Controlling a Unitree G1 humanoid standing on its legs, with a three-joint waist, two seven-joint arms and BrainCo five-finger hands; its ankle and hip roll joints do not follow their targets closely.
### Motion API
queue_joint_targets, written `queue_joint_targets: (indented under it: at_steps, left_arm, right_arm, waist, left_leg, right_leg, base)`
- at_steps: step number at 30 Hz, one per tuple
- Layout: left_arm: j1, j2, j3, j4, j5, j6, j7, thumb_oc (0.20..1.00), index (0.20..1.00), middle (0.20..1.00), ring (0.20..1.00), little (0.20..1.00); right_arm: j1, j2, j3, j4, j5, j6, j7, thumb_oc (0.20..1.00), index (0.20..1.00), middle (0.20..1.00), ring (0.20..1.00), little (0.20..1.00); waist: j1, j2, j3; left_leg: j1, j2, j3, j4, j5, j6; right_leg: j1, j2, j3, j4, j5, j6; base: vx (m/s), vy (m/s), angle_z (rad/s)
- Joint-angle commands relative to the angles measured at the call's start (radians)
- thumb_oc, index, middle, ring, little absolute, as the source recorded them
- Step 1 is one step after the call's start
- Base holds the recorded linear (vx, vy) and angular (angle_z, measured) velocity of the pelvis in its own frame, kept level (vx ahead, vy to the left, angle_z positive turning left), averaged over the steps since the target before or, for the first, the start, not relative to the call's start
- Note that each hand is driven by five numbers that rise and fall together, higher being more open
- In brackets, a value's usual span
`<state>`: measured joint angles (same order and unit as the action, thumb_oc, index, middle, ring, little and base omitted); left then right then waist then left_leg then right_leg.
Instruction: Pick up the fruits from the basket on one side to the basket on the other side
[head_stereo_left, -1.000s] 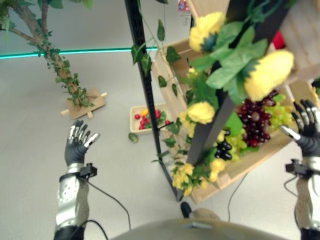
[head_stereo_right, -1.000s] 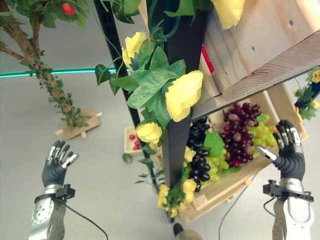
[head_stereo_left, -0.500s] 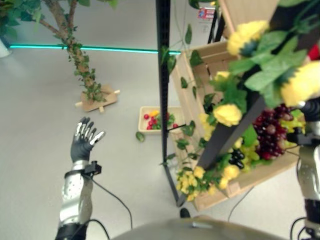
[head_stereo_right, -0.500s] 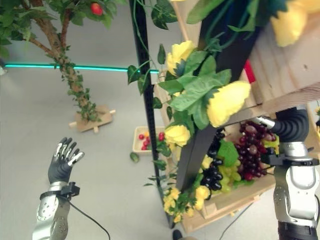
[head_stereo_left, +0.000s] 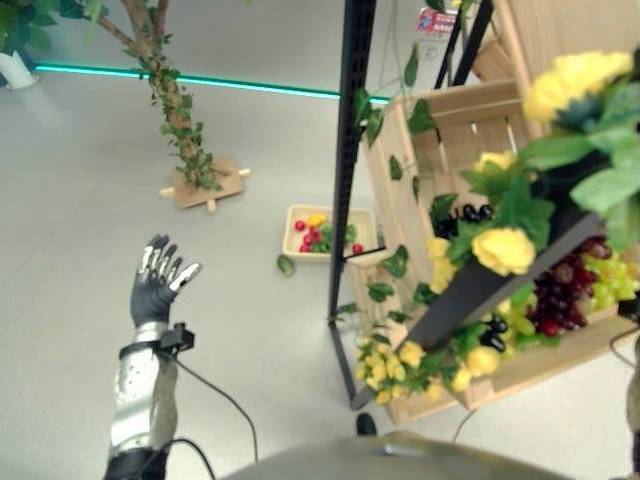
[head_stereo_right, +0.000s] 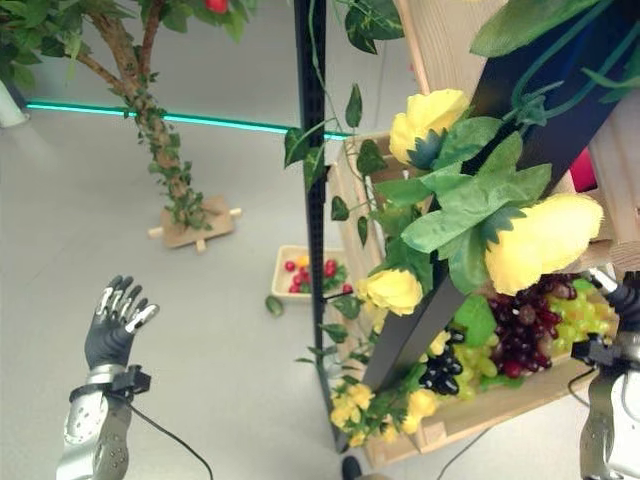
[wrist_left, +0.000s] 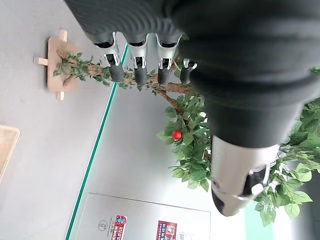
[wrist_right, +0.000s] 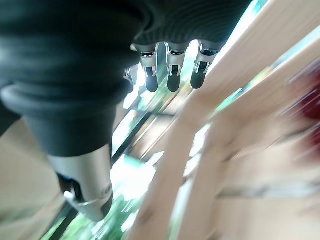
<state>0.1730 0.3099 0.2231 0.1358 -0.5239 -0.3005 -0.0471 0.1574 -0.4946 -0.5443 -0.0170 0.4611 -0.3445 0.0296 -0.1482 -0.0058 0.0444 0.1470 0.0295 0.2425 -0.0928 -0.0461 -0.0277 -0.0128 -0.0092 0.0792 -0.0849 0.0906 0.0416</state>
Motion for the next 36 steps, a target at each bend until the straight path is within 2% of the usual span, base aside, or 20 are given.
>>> queue_joint_targets:
  at_steps: [1,13,20,24,28,36]
  left_arm:
    - [-0.018,0.074,0.029,-0.058,0.022,-0.056,-0.004,1.000,1.000,1.000,1.000,1.000]
    - [-0.008,0.061,0.050,-0.047,0.037,-0.056,-0.004,1.000,1.000,1.000,1.000,1.000]
    - [-0.025,0.059,0.041,-0.028,0.043,-0.059,0.009,1.000,1.000,1.000,1.000,1.000]
    - [-0.030,0.059,0.039,-0.018,0.045,-0.061,0.012,1.000,1.000,1.000,1.000,1.000]
    - [-0.043,0.059,0.033,-0.009,0.050,-0.065,0.013,1.000,1.000,1.000,1.000,1.000]
    - [-0.041,0.055,0.039,-0.004,0.053,-0.075,0.017,1.000,1.000,1.000,1.000,1.000]
  right_arm:
    - [-0.031,-0.011,-0.061,-0.006,0.015,-0.051,0.008,1.000,1.000,1.000,1.000,1.000]
    - [0.010,0.027,-0.099,0.012,-0.020,-0.056,-0.006,1.000,1.000,1.000,1.000,1.000]
    - [-0.001,0.046,-0.087,-0.016,-0.034,-0.058,-0.012,1.000,1.000,1.000,1.000,1.000]
    - [-0.005,0.049,-0.085,-0.030,-0.040,-0.058,-0.013,1.000,1.000,1.000,1.000,1.000]
    - [-0.018,0.052,-0.078,-0.038,-0.039,-0.058,-0.013,1.000,1.000,1.000,1.000,1.000]
    - [-0.036,0.059,-0.067,-0.041,-0.037,-0.057,-0.011,1.000,1.000,1.000,1.000,1.000]
  waist:
    - [-0.005,-0.023,-0.014]
    - [-0.027,-0.011,-0.012]
    - [-0.050,-0.011,-0.010]
    - [-0.061,-0.012,-0.009]
    - [-0.087,-0.016,-0.005]
    - [-0.112,-0.021,0.011]
  left_leg:
    - [-0.009,-0.052,-0.027,0.036,-0.075,0.047]
    - [0.002,-0.051,-0.021,0.029,-0.087,0.049]
    - [0.000,-0.050,0.010,0.050,-0.099,0.052]
    - [-0.004,-0.050,0.036,0.063,-0.106,0.055]
    - [-0.012,-0.051,0.085,0.090,-0.118,0.059]
    - [-0.013,-0.046,0.182,0.126,-0.154,0.071]
  right_leg:
    - [-0.006,-0.041,-0.037,0.111,-0.107,0.081]
    - [-0.007,-0.037,-0.029,0.117,-0.120,0.082]
    - [-0.018,-0.032,0.002,0.123,-0.114,0.086]
    - [-0.030,-0.027,0.032,0.128,-0.108,0.091]
    - [-0.056,-0.019,0.084,0.134,-0.090,0.103]
    - [-0.092,-0.001,0.173,0.148,-0.076,0.126]
  base:
    - [0.00,-0.008,0.03]
    - [0.00,0.000,0.00]
    - [-0.01,0.013,-0.11]
    - [-0.02,0.029,-0.22]
    - [-0.04,0.032,-0.36]
    - [-0.03,0.038,-0.46]
